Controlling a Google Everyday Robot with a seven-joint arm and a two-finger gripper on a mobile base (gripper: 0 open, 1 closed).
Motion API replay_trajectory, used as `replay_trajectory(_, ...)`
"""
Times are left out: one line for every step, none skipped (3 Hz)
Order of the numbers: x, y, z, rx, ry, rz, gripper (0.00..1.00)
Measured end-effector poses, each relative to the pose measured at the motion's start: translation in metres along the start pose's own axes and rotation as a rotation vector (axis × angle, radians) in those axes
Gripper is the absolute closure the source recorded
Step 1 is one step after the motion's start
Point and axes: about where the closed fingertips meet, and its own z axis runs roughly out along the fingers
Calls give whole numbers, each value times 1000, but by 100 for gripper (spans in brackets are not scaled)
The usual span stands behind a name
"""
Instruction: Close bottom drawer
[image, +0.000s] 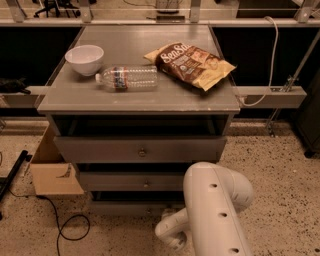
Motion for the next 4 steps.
replay_trajectory(6, -33, 7, 55, 31, -11, 100)
replay_trajectory(7, -44, 4, 80, 37, -14, 100)
replay_trajectory(7, -48, 0, 94, 34, -13, 100)
replay_trajectory(7, -48, 0, 94, 34, -13, 83)
